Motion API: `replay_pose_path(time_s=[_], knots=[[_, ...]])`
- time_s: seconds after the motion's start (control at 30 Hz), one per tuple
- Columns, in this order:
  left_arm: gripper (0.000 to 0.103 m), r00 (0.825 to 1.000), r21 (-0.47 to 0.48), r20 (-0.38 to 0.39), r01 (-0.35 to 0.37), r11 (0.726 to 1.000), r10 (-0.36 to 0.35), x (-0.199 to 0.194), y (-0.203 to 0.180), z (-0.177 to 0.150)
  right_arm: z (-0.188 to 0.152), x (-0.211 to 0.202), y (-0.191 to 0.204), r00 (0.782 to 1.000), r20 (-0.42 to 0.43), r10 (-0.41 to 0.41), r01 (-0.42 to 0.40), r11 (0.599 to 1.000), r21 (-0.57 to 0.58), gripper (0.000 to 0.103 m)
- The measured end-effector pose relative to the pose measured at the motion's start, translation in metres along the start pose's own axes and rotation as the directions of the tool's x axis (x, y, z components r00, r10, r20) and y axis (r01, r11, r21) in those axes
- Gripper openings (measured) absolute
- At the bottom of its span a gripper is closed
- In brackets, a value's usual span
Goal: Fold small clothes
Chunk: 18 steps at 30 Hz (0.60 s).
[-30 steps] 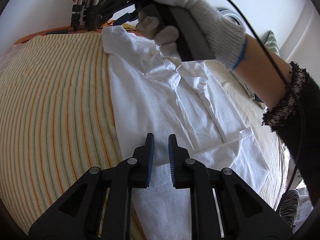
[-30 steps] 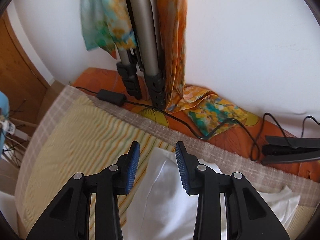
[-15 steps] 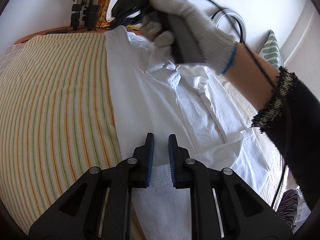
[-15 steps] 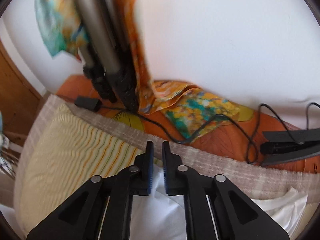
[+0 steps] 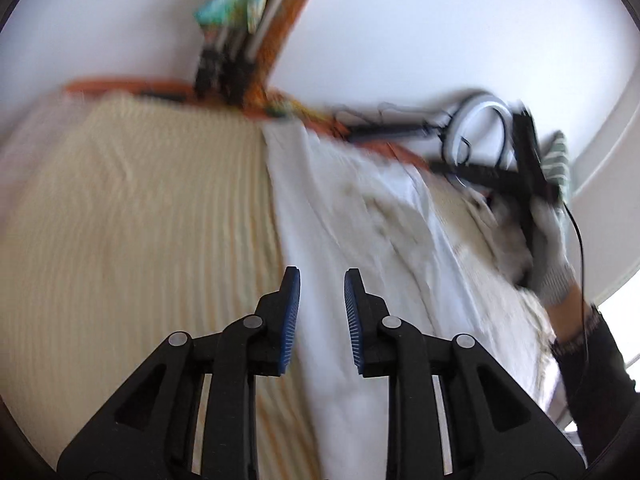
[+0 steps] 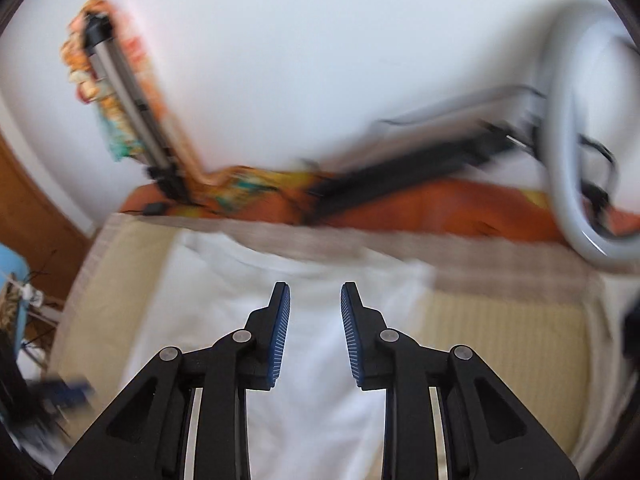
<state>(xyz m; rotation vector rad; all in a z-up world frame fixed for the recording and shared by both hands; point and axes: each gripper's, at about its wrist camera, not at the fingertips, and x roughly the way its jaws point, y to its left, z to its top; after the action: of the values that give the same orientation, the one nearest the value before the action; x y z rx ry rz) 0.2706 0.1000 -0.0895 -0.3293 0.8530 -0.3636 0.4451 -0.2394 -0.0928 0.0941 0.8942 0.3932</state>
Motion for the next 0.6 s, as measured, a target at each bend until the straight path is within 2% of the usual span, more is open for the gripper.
replay_pose_path(time_s=[0.07,0.17,0.27,0.47,0.6], knots=[[0.023,0.998,0.016,0.032,-0.064,0.998,0.063,0.005,0.000,0.022,-0.009,-0.003,-0.023,1.000,0.008,-0.010,0.010,0.999,0.047,0.025],[0.023,0.994,0.021,0.055,-0.093,0.995,0.092,0.025,-0.002,0.048,-0.013,0.001,-0.040,1.000,0.016,0.020,-0.022,0.995,0.094,0.021],[0.023,0.988,0.040,0.031,-0.153,0.987,0.152,0.066,-0.002,0.071,-0.013,0.002,-0.039,0.999,0.021,0.027,-0.029,0.996,0.087,0.017],[0.023,0.977,0.047,0.002,-0.212,0.976,0.212,0.125,-0.006,0.090,-0.016,0.031,-0.030,1.000,-0.009,0.006,-0.006,0.998,0.069,0.012],[0.023,0.962,0.068,-0.031,-0.270,0.960,0.272,0.156,-0.002,0.094,-0.010,0.050,-0.028,0.999,-0.028,-0.033,0.035,0.998,0.057,0.012]])
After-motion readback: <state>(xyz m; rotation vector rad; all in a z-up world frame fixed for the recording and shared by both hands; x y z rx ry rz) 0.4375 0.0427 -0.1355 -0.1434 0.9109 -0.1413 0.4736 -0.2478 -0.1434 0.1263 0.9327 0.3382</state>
